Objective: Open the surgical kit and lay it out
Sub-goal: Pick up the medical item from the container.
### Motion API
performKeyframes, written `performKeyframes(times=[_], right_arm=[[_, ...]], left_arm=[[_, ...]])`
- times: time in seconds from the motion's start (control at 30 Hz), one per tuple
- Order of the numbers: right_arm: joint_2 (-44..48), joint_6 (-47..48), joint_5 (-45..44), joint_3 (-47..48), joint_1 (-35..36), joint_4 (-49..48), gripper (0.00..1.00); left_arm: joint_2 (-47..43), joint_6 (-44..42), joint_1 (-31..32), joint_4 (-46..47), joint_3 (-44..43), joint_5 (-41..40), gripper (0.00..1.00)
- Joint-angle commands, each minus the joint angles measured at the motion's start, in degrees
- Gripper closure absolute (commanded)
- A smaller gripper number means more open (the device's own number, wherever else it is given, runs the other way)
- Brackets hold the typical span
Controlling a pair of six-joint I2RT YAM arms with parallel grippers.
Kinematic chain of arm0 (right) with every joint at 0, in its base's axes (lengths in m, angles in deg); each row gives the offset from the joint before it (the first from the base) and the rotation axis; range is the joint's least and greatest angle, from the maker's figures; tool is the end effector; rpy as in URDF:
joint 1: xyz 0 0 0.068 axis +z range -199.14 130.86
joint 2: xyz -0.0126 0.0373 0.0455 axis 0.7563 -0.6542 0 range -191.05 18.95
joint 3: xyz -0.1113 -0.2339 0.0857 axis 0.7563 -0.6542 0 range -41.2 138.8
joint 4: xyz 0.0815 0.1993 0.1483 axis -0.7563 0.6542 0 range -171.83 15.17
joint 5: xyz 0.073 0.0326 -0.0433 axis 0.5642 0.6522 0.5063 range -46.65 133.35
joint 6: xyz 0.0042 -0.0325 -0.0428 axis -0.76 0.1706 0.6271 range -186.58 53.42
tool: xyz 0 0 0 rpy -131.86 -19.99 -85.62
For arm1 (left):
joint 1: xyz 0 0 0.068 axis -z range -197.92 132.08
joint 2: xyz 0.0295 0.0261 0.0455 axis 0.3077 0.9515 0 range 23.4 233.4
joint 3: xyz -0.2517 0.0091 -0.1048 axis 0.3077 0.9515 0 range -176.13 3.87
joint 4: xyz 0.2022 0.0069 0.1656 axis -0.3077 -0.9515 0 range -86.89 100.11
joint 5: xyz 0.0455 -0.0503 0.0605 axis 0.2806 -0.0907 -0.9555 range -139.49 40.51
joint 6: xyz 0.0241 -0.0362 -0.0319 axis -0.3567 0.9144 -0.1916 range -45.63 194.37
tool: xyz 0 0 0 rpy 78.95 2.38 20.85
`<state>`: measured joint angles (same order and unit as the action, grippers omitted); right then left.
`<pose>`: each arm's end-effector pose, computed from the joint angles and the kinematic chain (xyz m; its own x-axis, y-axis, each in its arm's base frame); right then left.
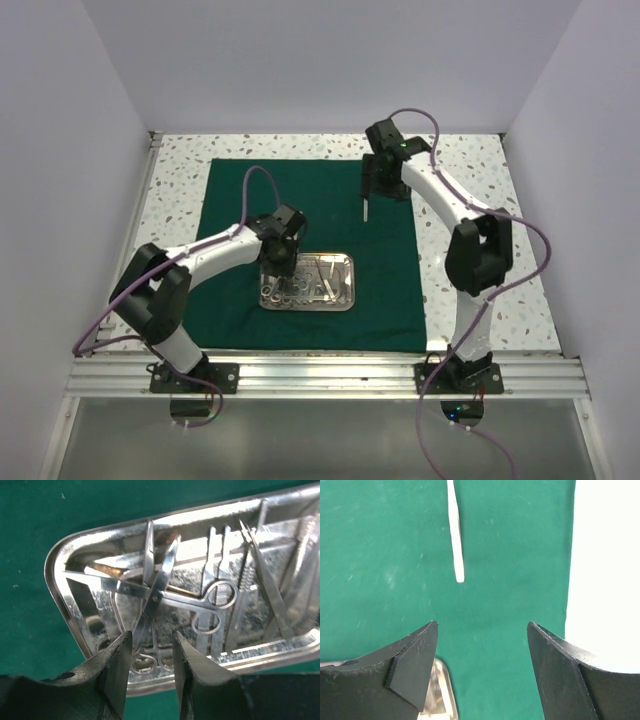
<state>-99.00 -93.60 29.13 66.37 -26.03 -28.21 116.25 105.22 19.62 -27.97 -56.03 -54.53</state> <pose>0.4110 0.1658 0.2641 -0.8643 0.1101 -0.4908 0.1249 0.9922 0.0025 0.2453 -0.1845 0.1907 -0.9434 0.0808 -0.3216 0.1172 0.9885 -0.0954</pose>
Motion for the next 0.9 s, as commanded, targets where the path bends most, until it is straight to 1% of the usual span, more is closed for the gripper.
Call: performKeyframes(times=[0.0, 0.03, 0.2, 0.3, 0.4, 0.43, 0.53, 0.7, 0.87], right_arm=[[8.5, -0.3, 0.7, -5.2, -0.1, -1.4, 0.24], [10.9, -0.3, 0.6, -7.4, -0.1, -1.2, 0.24], [16.4, 0.1, -0.4, -12.5, -0.1, 0.2, 0.25], [19.2, 0.3, -1.4, -14.9, -0.1, 0.5, 0.25], [21.0, 0.5, -2.0, -16.4, 0.0, 1.4, 0.26], [21.4, 0.6, -2.2, -16.9, -0.1, 1.7, 0.26], [22.4, 0.6, -2.6, -17.8, -0.1, 2.2, 0.26], [23.2, 0.2, -2.7, -18.8, 0.0, 2.7, 0.27], [23.5, -0.1, -2.4, -19.4, 0.0, 2.8, 0.27]], left_arm=[[2.3, -1.1, 0.1, 4.4, -0.7, -3.4, 0.59], [2.7, -1.4, 0.1, 4.7, -0.4, -3.7, 0.59], [4.6, -2.5, 0.1, 8.1, 1.1, -3.2, 0.6], [6.2, -3.3, 0.0, 9.6, 2.1, -2.3, 0.63], [7.2, -3.5, 0.1, 10.3, 2.6, -2.3, 0.74], [7.2, -3.7, 0.1, 10.1, 2.5, -2.3, 0.82], [6.2, -3.6, 0.0, 8.4, 1.3, -3.7, 1.0], [2.2, -4.6, 0.1, 0.1, -2.9, -4.5, 1.0], [0.7, -7.9, 0.1, -12.3, -8.6, -6.7, 1.0]])
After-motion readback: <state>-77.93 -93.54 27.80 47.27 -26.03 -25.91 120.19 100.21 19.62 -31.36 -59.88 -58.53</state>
